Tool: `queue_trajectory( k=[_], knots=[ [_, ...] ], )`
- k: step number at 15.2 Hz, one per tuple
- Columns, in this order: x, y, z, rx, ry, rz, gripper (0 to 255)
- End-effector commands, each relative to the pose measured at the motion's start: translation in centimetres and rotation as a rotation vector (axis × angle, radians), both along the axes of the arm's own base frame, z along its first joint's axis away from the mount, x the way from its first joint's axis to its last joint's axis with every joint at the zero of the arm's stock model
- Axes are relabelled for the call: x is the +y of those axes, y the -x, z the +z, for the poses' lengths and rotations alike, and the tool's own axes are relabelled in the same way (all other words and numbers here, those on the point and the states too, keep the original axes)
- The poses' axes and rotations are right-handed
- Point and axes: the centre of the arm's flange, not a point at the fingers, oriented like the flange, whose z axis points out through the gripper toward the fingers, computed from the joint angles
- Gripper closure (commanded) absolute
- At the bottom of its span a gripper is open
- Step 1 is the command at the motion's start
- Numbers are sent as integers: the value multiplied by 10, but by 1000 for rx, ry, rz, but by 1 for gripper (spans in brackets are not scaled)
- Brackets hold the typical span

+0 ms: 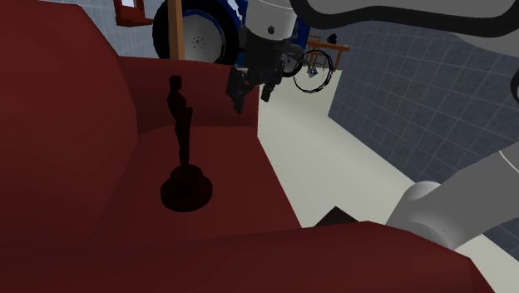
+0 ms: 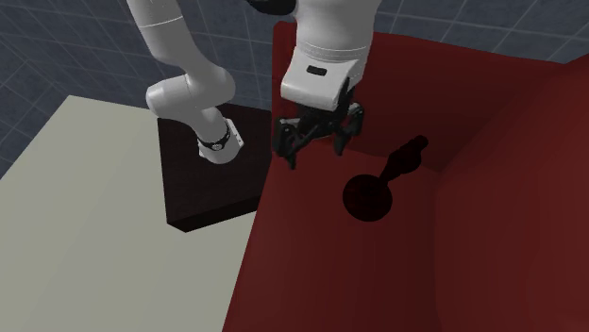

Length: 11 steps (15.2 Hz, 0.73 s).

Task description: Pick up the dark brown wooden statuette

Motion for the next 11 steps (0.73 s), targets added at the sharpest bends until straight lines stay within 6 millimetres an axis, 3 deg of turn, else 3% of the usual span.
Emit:
queue_trajectory(
  k=[1,11],
  knots=[
    [28,-6,7,-20,18,23,0],
    [163,-13,29,-116,115,135,0]
  ],
)
